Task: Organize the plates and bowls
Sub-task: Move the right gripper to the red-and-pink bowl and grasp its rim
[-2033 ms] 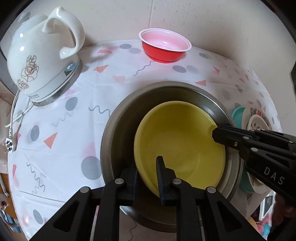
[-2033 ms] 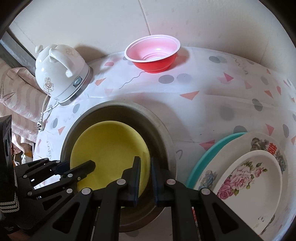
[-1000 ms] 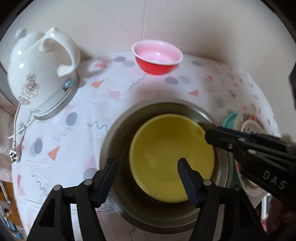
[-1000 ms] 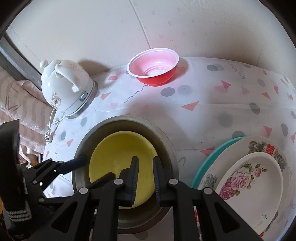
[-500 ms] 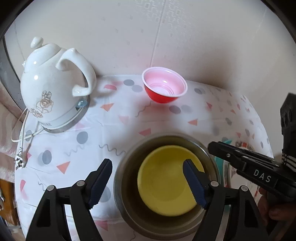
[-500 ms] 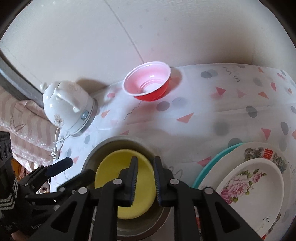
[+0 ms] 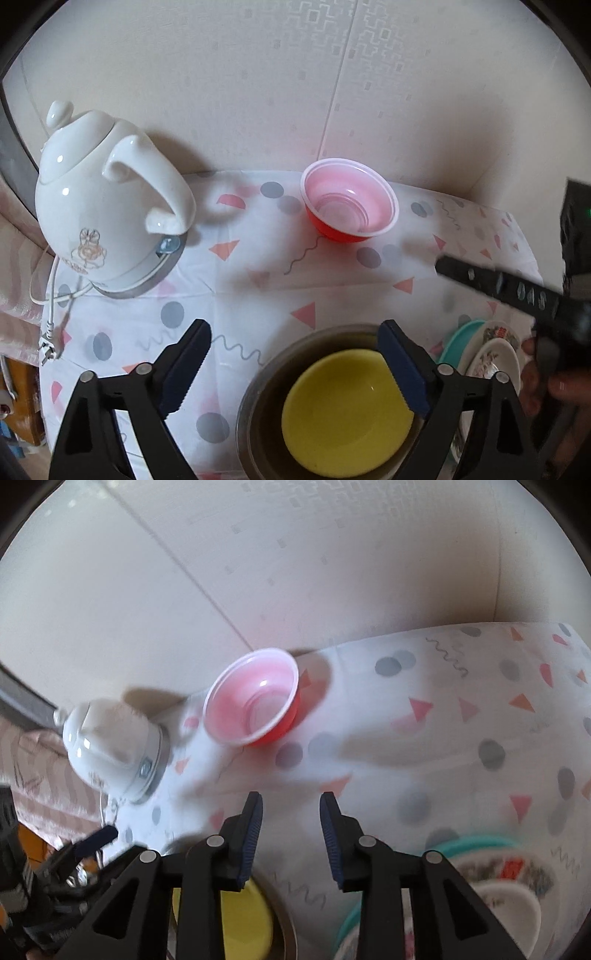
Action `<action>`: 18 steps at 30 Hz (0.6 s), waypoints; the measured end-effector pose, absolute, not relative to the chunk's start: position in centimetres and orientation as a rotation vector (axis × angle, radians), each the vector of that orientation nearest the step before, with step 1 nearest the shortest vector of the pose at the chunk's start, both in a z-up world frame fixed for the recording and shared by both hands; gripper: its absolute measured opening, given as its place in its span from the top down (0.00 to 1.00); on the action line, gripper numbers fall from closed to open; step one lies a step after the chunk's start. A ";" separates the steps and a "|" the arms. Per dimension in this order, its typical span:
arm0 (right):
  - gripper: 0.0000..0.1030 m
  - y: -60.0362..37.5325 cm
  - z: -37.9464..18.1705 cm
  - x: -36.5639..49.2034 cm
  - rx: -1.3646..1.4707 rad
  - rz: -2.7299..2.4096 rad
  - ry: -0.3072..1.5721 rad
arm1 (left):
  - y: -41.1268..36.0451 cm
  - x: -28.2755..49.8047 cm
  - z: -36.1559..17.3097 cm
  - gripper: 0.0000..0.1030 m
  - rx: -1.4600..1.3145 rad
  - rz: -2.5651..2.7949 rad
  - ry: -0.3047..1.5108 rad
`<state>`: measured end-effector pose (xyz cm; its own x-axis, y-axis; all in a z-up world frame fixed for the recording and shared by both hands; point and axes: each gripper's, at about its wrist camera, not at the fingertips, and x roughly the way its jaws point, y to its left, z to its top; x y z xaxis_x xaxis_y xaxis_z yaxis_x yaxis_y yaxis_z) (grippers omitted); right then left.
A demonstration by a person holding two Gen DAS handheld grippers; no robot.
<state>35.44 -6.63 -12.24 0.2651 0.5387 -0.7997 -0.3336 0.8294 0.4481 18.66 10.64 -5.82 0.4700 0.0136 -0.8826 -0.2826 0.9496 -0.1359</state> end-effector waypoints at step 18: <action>0.68 -1.6 -17.0 44.4 0.299 0.627 1.237 | 12.8 20.8 -6.5 0.08 -0.340 0.290 1.086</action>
<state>44.39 -1.56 -16.96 0.1892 0.5932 -0.7825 -0.2809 0.7963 0.5357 20.77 12.76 -6.50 0.4376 0.0634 -0.8970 -0.3921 0.9111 -0.1269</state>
